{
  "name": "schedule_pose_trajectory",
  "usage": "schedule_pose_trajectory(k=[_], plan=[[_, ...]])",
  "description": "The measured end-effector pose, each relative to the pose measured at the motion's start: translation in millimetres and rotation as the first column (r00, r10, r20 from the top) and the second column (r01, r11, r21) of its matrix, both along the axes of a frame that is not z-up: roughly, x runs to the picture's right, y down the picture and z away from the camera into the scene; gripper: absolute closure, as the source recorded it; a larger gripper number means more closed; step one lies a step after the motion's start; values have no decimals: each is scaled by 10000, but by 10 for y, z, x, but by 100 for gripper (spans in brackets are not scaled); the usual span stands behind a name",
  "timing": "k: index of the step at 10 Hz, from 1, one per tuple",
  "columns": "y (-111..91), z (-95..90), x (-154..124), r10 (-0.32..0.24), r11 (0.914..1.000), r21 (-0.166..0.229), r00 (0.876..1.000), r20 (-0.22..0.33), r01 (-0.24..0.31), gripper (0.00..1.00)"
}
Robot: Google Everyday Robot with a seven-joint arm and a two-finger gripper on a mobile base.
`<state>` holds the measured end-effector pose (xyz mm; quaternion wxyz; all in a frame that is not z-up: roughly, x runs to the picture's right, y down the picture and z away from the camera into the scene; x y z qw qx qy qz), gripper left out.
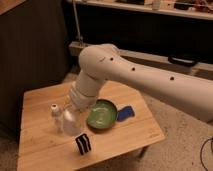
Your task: Place the ceramic cup over the eraser
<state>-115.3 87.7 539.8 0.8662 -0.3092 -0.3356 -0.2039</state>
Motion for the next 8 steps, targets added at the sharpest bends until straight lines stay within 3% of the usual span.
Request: schedule_pose_trajectory(k=[4,8], plan=[[122,132,185,-181,9992,-359,9989,-426,165,100],[321,173,317,-280,9971,-722,9990,-360,253,100]])
